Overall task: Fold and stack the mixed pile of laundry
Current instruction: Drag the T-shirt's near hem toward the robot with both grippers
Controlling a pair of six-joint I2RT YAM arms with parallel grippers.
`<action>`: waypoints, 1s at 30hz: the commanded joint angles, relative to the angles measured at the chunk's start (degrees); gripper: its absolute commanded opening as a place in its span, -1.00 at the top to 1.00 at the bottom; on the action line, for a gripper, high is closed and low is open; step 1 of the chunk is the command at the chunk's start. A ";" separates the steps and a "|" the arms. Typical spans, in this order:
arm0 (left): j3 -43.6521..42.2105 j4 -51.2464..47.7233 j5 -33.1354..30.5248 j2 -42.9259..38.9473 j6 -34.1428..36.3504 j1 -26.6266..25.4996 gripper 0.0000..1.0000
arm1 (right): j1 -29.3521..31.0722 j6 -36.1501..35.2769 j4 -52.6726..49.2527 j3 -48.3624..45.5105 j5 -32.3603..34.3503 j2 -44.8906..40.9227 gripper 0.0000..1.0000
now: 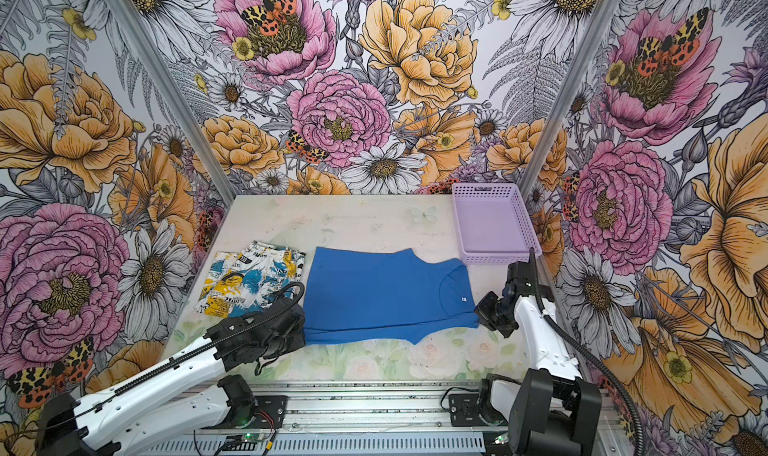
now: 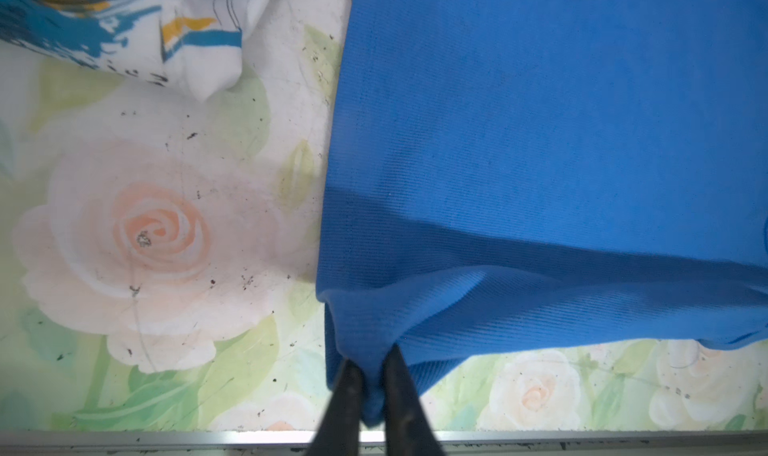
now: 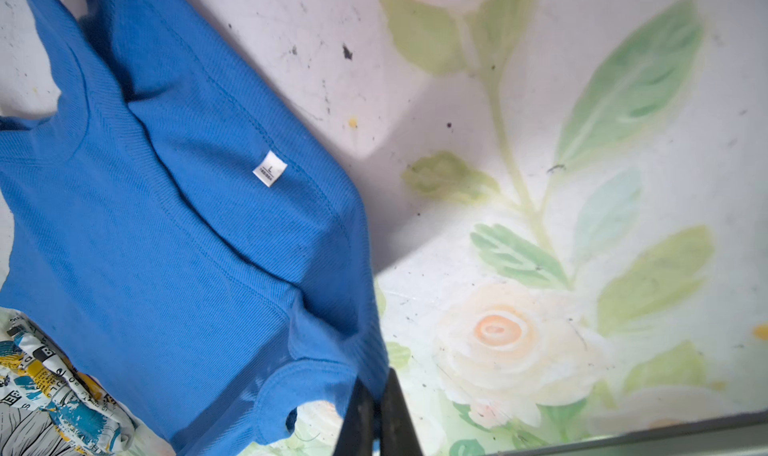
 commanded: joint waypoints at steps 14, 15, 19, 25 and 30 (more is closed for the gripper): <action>-3.79 1.75 3.08 -4.52 0.58 -1.02 0.40 | -0.54 -2.24 1.32 3.14 1.14 1.94 1.00; -4.26 1.78 3.16 -4.64 0.08 -1.45 0.41 | -0.59 -2.35 1.40 3.14 1.19 1.90 1.00; -6.74 2.32 3.16 -4.66 -2.76 -2.02 0.47 | -0.60 -2.68 1.59 3.14 1.27 2.16 1.00; -8.15 6.66 3.23 -2.15 -2.13 -1.59 0.41 | -0.60 -2.99 1.87 3.05 1.07 2.42 1.00; -9.63 10.84 4.71 0.00 -0.43 -0.69 0.34 | -0.60 -3.16 1.96 3.05 0.97 2.46 1.00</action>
